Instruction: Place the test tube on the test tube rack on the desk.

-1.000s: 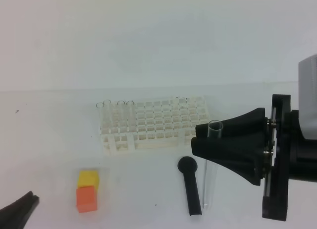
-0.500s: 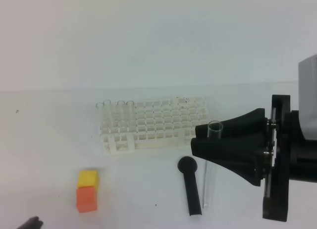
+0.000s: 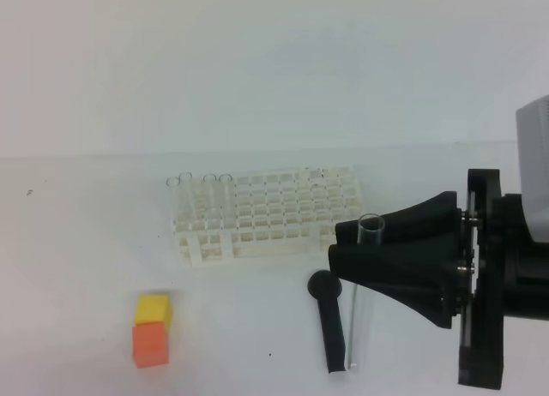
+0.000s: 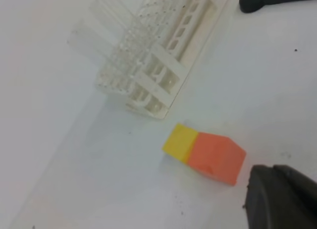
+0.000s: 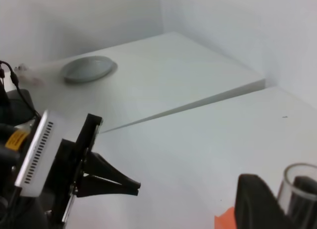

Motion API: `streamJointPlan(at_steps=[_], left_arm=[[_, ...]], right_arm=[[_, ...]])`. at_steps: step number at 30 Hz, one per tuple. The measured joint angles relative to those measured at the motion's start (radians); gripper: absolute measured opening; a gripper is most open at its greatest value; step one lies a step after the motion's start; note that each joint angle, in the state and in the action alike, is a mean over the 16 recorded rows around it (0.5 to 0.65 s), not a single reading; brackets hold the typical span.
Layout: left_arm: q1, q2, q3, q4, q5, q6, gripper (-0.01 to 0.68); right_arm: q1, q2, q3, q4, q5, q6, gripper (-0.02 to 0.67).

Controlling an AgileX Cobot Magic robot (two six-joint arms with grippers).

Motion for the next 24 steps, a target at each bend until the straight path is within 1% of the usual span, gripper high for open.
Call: streamJointPlan(at_steps=[10,13,17,24], left_arm=[[0.143,-0.131,0.000,-0.033,0.066,0.000,-0.001],[0.177,-0.153,0.000,-0.036,0.072,-0.001,-0.001],[0.201,-0.158,0.000,-0.037,0.073,-0.001,-0.001],[0.207,-0.157,0.000,-0.037,0.075,-0.002,-0.001]], right_arm=[[0.000,0.008,0.000,-0.002,-0.007,-0.020,0.120],[0.000,0.019,0.000,-0.003,-0.013,-0.034,0.120],[0.000,0.044,0.000,-0.004,-0.024,-0.075,0.120],[0.000,0.104,0.000,-0.006,-0.057,-0.192,0.120]])
